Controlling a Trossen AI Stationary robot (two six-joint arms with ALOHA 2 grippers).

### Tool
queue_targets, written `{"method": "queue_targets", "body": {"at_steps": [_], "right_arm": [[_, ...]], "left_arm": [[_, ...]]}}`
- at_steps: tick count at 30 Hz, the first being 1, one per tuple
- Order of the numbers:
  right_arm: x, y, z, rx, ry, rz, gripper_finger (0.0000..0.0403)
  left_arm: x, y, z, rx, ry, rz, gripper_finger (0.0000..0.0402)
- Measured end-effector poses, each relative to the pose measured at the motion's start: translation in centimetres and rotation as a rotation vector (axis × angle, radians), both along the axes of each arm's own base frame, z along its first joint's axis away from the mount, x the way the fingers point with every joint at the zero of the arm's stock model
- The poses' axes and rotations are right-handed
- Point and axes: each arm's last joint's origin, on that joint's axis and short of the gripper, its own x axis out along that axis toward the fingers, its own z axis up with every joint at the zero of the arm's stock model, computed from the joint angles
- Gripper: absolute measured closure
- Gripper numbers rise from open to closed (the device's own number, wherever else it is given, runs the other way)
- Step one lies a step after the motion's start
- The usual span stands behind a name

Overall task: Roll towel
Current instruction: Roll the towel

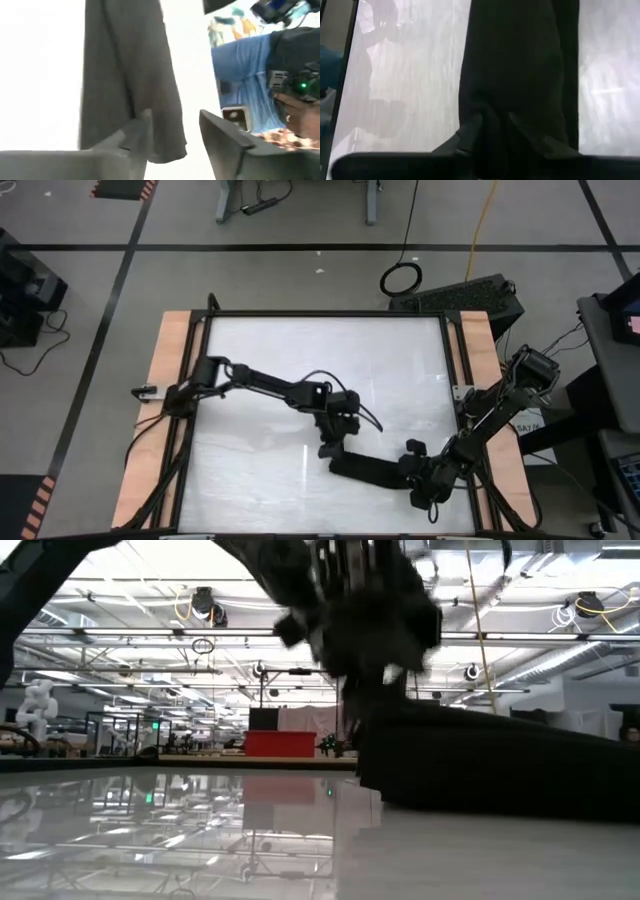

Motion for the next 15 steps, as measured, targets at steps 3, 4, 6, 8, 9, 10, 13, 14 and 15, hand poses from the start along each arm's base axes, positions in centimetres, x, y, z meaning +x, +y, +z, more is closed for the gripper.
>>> {"method": "queue_targets", "body": {"at_steps": [3,4,6,8,9,10,13,14,15], "right_arm": [[0.0,0.0,0.0,0.004,0.009,0.002,0.0351],[0.0,0.0,0.0,0.007,0.011,-0.002,0.0357],[-0.1,0.0,-0.1,0.013,0.015,-0.011,0.0366],[-0.1,0.0,-0.1,0.015,0.016,-0.013,0.0372],[-0.1,0.0,-0.1,0.017,0.019,-0.014,0.0373],[-0.1,0.0,-0.1,0.019,0.022,-0.012,0.0374],[-0.1,0.0,-0.1,0.021,0.025,-0.013,0.0373],[-0.1,0.0,-0.1,0.022,0.027,-0.014,0.0373],[-0.1,0.0,-0.1,0.023,0.027,-0.016,0.0372]], "left_arm": [[-0.2,0.3,2.4,0.044,-0.096,-0.005,0.0193],[-0.4,0.4,3.1,0.070,-0.121,-0.006,0.0180],[-0.7,0.0,4.4,0.146,-0.199,-0.025,0.0162],[-1.3,-1.3,6.2,0.253,-0.309,-0.071,0.0155],[-1.7,-2.2,6.8,0.317,-0.358,-0.105,0.0154],[-1.9,-3.2,7.1,0.384,-0.409,-0.136,0.0153],[-2.7,-6.1,6.8,0.599,-0.482,-0.230,0.0152],[-2.9,-6.9,6.6,0.649,-0.502,-0.258,0.0152],[-3.0,-7.7,6.4,0.686,-0.525,-0.281,0.0152]]}}
